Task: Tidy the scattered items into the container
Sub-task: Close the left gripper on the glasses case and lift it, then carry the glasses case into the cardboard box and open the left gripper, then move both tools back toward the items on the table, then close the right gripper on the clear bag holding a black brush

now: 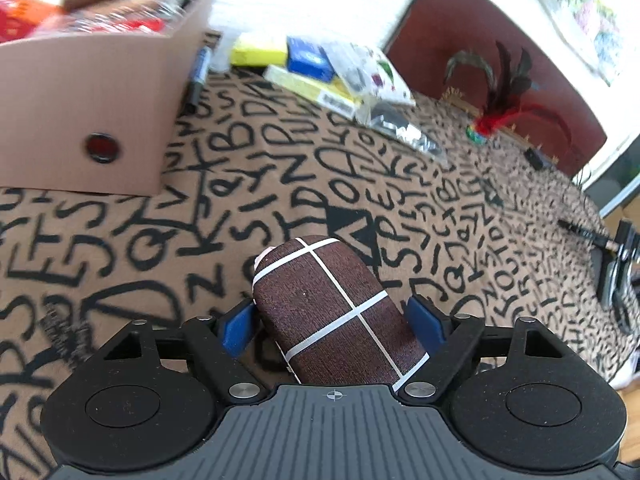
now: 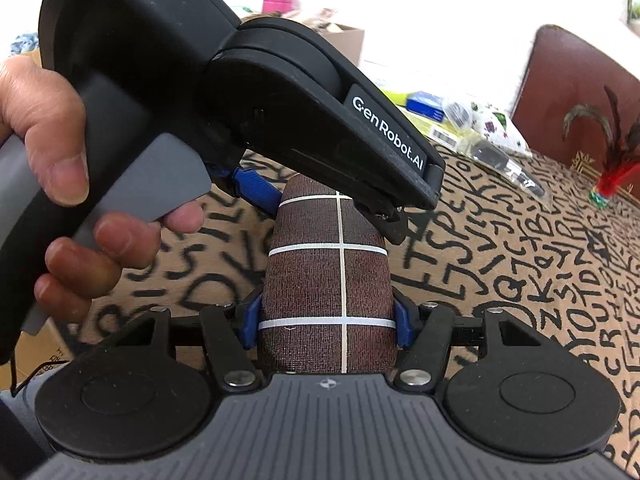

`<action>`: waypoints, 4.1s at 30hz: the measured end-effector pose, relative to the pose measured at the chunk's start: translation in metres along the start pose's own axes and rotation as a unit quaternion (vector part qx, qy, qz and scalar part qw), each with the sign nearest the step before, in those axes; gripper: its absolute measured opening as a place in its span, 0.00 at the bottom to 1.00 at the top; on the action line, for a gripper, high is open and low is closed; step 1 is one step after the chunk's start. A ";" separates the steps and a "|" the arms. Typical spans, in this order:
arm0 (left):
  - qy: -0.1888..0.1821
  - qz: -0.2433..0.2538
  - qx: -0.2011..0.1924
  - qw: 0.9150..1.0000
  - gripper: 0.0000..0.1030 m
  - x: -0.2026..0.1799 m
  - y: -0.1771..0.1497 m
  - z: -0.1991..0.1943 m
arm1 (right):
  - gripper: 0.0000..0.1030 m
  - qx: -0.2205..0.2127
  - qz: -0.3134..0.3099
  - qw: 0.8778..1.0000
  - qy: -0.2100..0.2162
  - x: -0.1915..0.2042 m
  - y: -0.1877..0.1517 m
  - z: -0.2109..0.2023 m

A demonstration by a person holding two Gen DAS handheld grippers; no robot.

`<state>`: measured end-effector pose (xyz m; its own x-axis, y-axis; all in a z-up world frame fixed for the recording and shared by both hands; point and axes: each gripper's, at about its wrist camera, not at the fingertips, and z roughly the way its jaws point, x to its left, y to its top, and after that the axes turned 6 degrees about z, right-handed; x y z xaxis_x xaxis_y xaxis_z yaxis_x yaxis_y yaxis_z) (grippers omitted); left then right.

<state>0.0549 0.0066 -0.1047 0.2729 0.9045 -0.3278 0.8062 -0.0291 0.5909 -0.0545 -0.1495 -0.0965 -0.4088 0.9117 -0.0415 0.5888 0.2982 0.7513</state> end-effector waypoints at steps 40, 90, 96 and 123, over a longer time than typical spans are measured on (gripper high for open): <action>0.076 0.017 -0.179 0.981 0.80 0.191 0.220 -0.095 | 0.63 -0.155 -0.055 0.986 0.016 0.109 0.267 0.125; 0.043 0.015 -0.187 0.981 1.00 0.086 0.028 -0.104 | 0.99 -0.102 0.094 0.990 -0.017 -0.019 0.137 0.065; 0.032 0.045 -0.151 0.987 1.00 0.046 0.017 -0.072 | 0.99 -0.084 0.127 0.985 -0.077 -0.052 0.095 0.045; 0.003 0.042 -0.077 0.996 0.81 -0.009 0.117 0.105 | 0.95 -0.069 0.066 0.989 -0.110 -0.196 0.086 0.137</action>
<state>0.2014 -0.0491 -0.1101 0.3320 0.9045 -0.2675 0.6899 -0.0394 0.7228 0.1721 -0.2640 -0.1135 -0.1634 0.9842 -0.0681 0.5195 0.1446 0.8421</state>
